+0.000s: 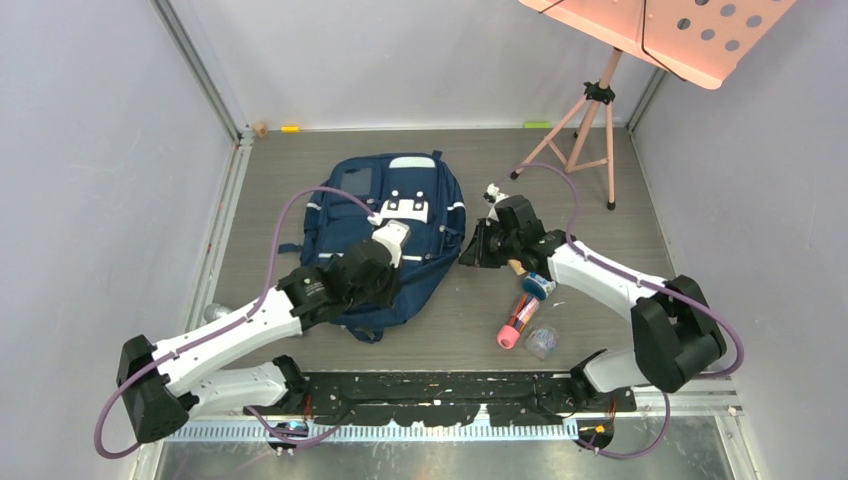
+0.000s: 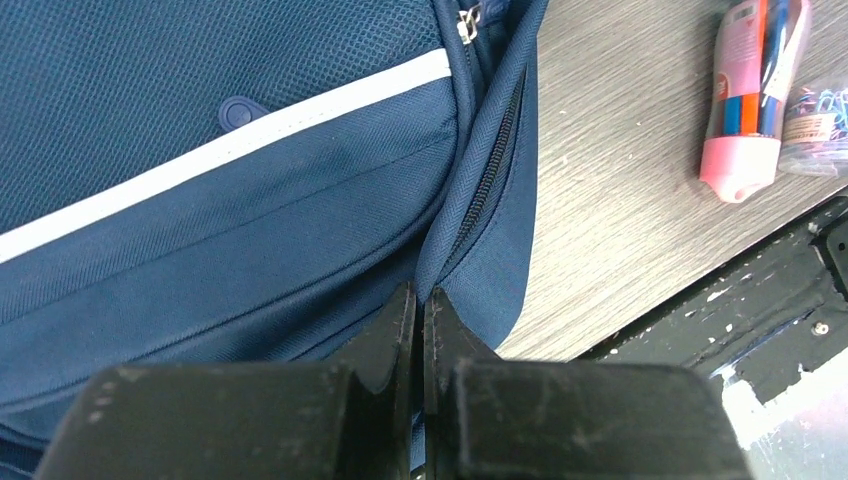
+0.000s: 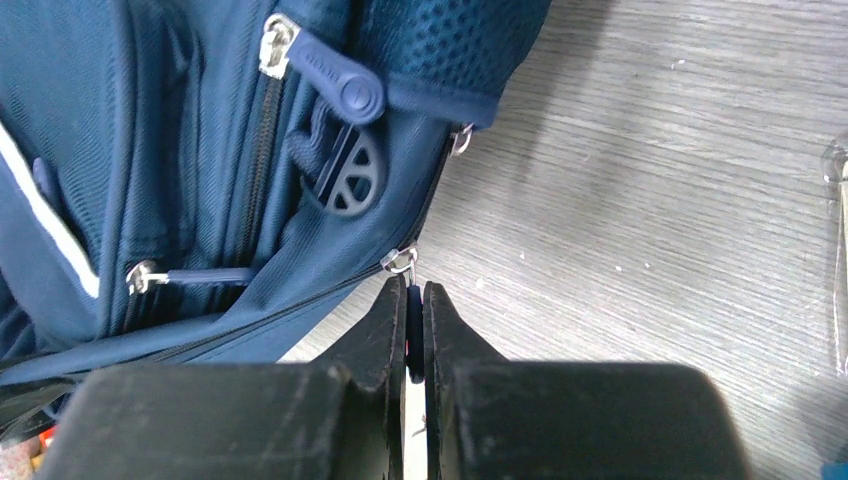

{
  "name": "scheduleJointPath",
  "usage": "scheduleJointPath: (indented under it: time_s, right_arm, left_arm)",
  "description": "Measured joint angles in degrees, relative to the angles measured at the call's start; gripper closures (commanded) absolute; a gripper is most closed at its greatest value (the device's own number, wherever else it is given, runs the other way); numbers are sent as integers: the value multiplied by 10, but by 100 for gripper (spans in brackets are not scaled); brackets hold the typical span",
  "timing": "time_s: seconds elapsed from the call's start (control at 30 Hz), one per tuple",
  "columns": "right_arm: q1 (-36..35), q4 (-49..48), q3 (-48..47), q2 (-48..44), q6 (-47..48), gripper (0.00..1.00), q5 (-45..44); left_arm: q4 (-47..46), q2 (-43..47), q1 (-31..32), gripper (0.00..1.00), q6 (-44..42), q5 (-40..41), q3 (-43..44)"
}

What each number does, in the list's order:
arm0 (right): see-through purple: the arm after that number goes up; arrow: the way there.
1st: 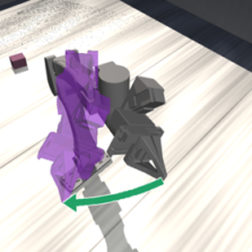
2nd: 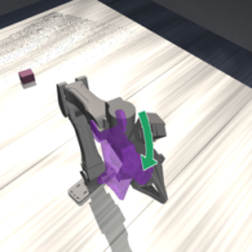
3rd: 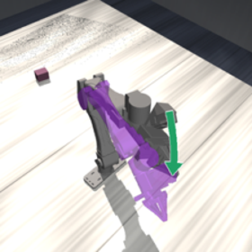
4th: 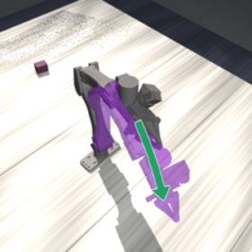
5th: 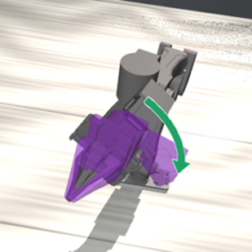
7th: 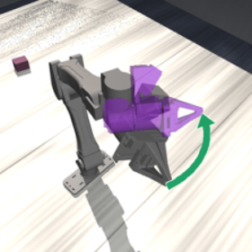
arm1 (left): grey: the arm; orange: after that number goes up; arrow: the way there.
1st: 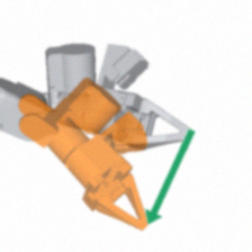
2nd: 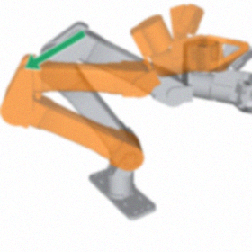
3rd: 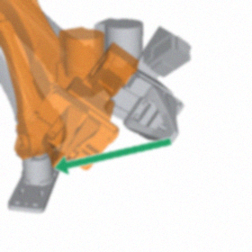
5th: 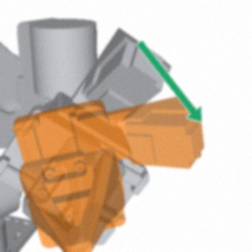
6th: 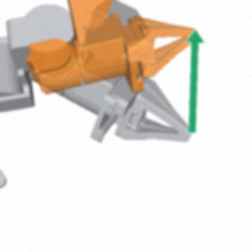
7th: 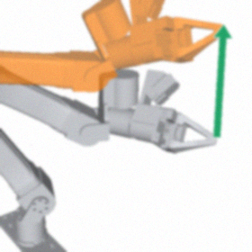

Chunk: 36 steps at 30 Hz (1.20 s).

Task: Pack the student bag
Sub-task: Zip the student bag at the center of the board.

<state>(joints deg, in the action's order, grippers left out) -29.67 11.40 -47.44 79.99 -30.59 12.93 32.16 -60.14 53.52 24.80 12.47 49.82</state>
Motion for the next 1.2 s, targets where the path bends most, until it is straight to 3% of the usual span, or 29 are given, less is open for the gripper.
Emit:
scheduleJointPath:
  time_s: [0.4,0.8,0.83,0.9,1.0,1.07,1.2]
  right_arm:
    - [10,-27,-26,53,-11,100,-20]
    - [29,-32,-76,115,-8,100,56]
    - [32,-30,-78,116,-4,99,68]
    - [40,-25,-80,116,6,84,88]
    - [61,-17,-81,115,23,54,73]
    - [92,-10,-76,99,38,42,54]
    - [125,-1,-63,21,57,35,36]
  left_arm:
    - [50,26,0,100,9,26,6]
    - [64,43,-8,98,23,50,6]
    - [67,43,-8,87,23,49,6]
    - [70,43,-8,58,24,47,6]
    - [117,49,-9,27,22,45,15]
    - [143,49,-12,16,23,41,30]
    - [148,45,-16,8,23,25,58]
